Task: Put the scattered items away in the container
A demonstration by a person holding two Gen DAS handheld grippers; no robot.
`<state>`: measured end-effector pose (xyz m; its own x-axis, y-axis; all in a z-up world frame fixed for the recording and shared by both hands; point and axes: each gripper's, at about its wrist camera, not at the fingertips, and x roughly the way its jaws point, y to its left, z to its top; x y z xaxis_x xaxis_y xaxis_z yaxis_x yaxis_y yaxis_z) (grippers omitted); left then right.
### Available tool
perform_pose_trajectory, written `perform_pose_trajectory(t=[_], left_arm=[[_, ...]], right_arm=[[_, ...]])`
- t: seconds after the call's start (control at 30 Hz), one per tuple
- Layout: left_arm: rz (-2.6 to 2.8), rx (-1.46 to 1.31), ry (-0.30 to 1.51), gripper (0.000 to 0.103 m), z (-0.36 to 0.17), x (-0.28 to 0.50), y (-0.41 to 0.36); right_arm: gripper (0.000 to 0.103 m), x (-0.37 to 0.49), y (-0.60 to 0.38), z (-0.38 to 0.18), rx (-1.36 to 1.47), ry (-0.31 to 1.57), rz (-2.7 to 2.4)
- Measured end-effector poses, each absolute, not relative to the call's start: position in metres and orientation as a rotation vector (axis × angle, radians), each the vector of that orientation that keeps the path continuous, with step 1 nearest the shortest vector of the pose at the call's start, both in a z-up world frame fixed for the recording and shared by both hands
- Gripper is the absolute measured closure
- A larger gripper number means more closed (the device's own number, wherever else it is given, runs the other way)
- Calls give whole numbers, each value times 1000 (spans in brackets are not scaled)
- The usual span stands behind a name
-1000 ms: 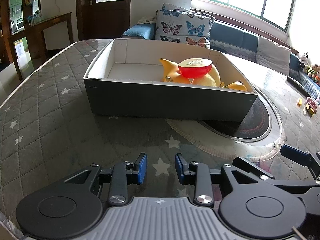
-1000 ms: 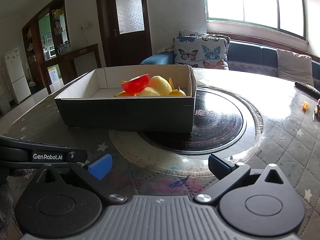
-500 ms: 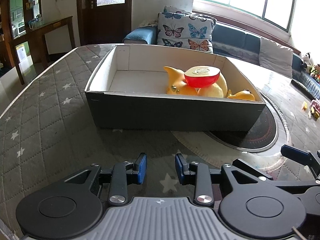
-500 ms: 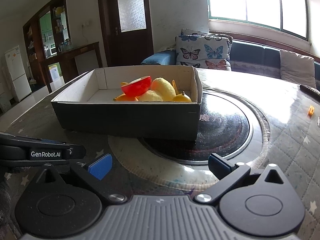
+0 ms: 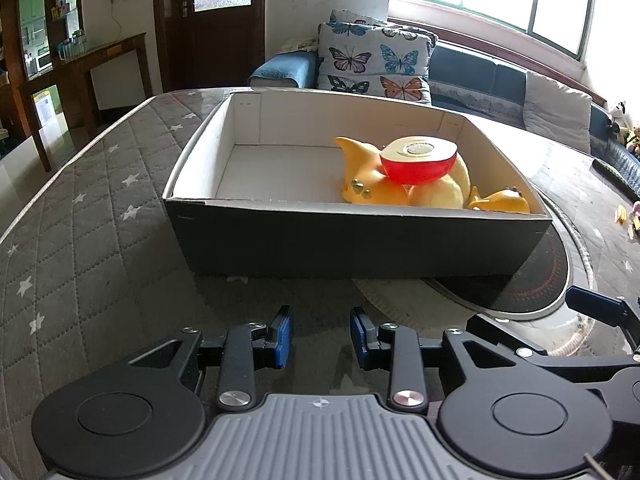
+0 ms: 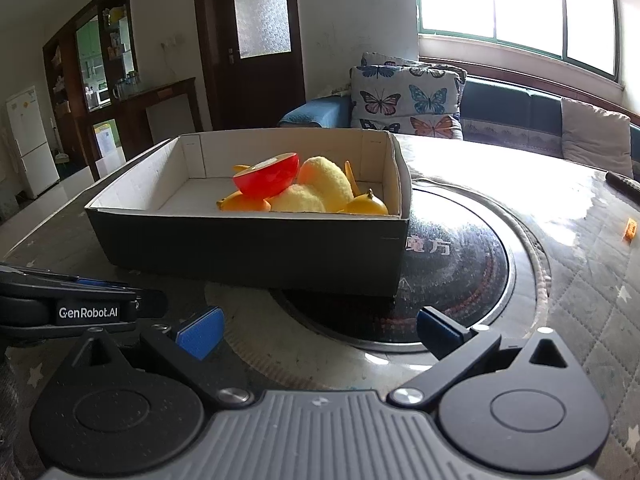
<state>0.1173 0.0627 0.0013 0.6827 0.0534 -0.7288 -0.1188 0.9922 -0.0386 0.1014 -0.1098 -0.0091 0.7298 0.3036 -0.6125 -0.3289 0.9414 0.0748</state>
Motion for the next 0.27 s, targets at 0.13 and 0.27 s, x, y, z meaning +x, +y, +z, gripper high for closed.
perform_pose_trajectory(t=[0.13, 0.27], left_arm=[[95, -85, 810, 70, 1, 123, 64], [90, -88, 809, 71, 2, 128, 66]], right_arm=[[0, 108, -109, -10, -35, 673, 349], [0, 114, -108, -11, -31, 674, 350]])
